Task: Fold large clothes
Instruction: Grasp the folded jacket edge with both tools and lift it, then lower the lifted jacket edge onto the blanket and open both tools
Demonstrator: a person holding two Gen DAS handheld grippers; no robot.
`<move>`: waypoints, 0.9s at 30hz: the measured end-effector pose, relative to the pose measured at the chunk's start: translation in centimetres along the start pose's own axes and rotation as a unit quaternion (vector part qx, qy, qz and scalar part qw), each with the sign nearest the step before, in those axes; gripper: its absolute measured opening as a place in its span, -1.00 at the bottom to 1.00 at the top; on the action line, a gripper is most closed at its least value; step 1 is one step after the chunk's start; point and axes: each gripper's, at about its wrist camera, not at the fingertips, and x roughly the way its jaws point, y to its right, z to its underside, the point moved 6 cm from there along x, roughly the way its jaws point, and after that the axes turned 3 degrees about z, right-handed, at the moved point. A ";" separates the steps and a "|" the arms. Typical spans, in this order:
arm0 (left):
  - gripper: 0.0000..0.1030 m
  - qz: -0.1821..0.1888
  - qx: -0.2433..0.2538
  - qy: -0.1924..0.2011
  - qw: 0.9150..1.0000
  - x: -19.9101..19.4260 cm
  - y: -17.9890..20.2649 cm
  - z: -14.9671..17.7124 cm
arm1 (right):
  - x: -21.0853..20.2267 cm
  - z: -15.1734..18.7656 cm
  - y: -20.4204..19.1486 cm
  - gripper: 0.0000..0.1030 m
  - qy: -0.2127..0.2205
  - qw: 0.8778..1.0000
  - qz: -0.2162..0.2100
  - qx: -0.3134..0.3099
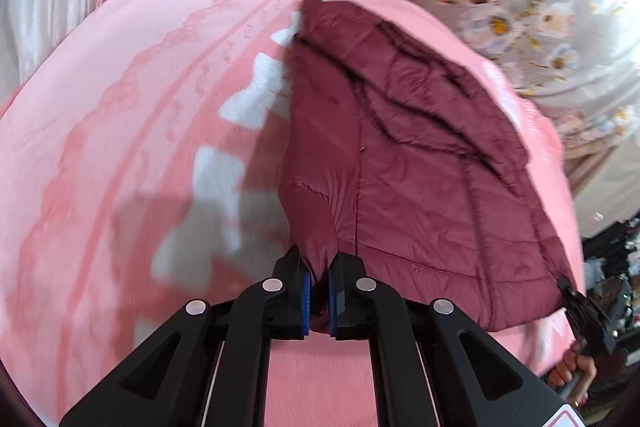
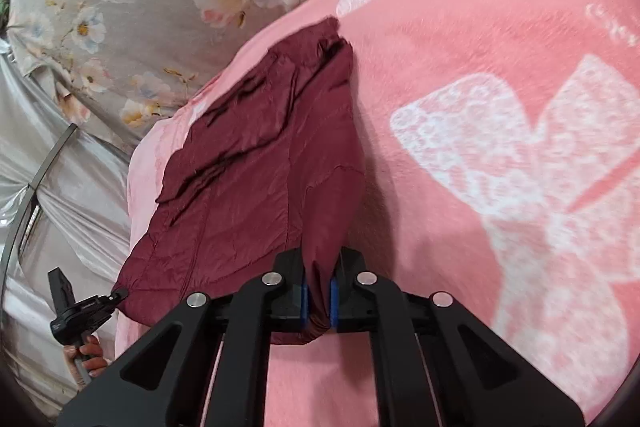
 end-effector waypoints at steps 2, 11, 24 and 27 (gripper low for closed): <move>-0.93 0.020 -0.001 -0.001 1.000 -2.2 0.0 1.9 | -3.4 0.8 0.2 -0.90 0.022 1.000 0.007 -0.013; -0.93 0.056 -0.001 0.039 0.998 -11.8 0.9 8.6 | -14.8 4.2 -0.4 -0.90 0.097 0.994 0.023 -0.048; -0.91 0.021 0.063 0.163 0.984 -10.9 4.7 -6.6 | -11.3 -9.8 -7.8 -0.90 0.206 0.973 -0.031 -0.102; -0.90 -0.007 0.071 0.169 0.983 -8.2 5.1 -10.4 | -7.0 -13.4 -7.9 -0.90 0.204 0.974 -0.022 -0.092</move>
